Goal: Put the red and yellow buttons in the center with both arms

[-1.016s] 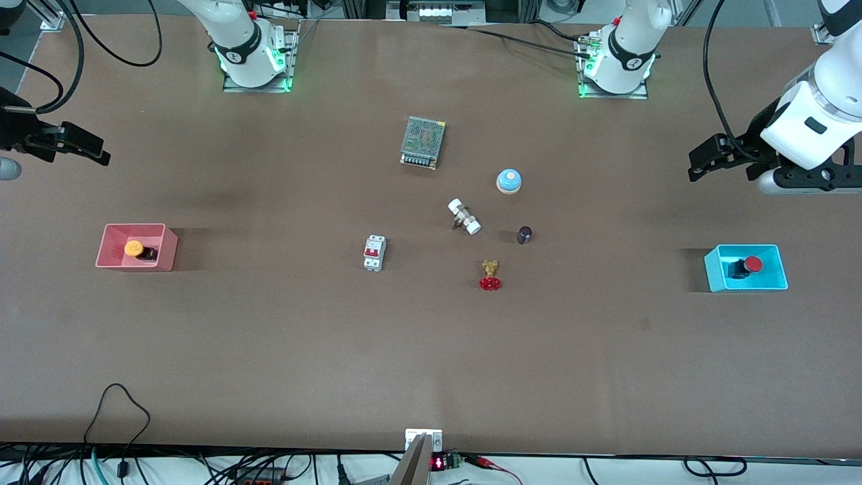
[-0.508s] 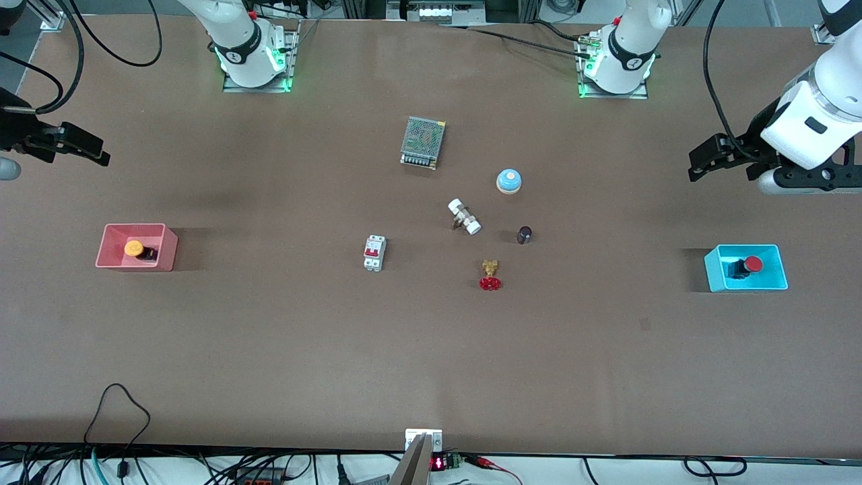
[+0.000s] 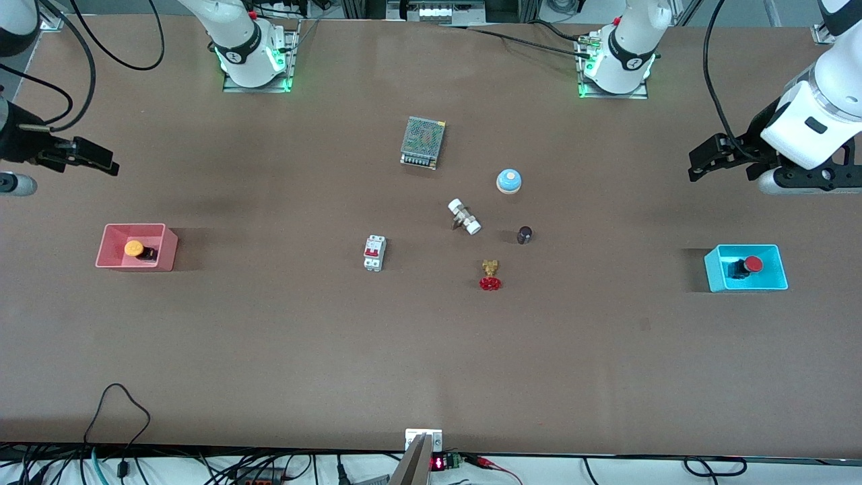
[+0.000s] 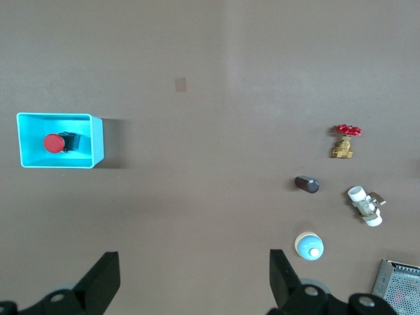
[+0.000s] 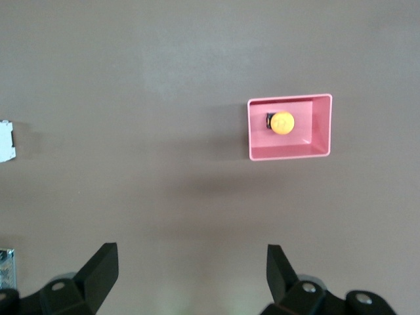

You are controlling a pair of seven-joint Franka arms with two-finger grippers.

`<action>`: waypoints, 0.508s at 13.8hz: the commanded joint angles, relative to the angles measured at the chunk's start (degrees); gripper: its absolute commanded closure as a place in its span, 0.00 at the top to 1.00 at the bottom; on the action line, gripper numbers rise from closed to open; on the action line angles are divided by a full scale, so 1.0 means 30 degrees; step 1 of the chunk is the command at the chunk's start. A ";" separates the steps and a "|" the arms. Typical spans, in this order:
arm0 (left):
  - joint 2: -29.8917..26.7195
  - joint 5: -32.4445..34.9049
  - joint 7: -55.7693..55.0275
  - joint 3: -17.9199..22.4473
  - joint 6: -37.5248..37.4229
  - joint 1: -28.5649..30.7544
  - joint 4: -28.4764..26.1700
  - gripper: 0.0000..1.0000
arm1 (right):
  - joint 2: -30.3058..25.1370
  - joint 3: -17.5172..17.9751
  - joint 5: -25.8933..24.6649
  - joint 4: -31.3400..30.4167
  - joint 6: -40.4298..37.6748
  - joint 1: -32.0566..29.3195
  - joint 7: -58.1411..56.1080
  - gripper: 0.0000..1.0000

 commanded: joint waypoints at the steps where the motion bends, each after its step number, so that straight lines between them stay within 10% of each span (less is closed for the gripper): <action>1: -0.0027 0.0073 0.0388 -0.0222 -0.0257 0.0207 0.0270 1.00 | 0.1159 0.0020 -0.0136 -0.0132 0.1153 -0.0220 0.0088 1.00; 7: -0.0027 0.0073 0.0417 -0.0193 -0.0257 0.0207 0.0270 1.00 | 0.4500 -0.0214 -0.0544 -0.0190 0.3583 -0.1451 -0.0058 1.00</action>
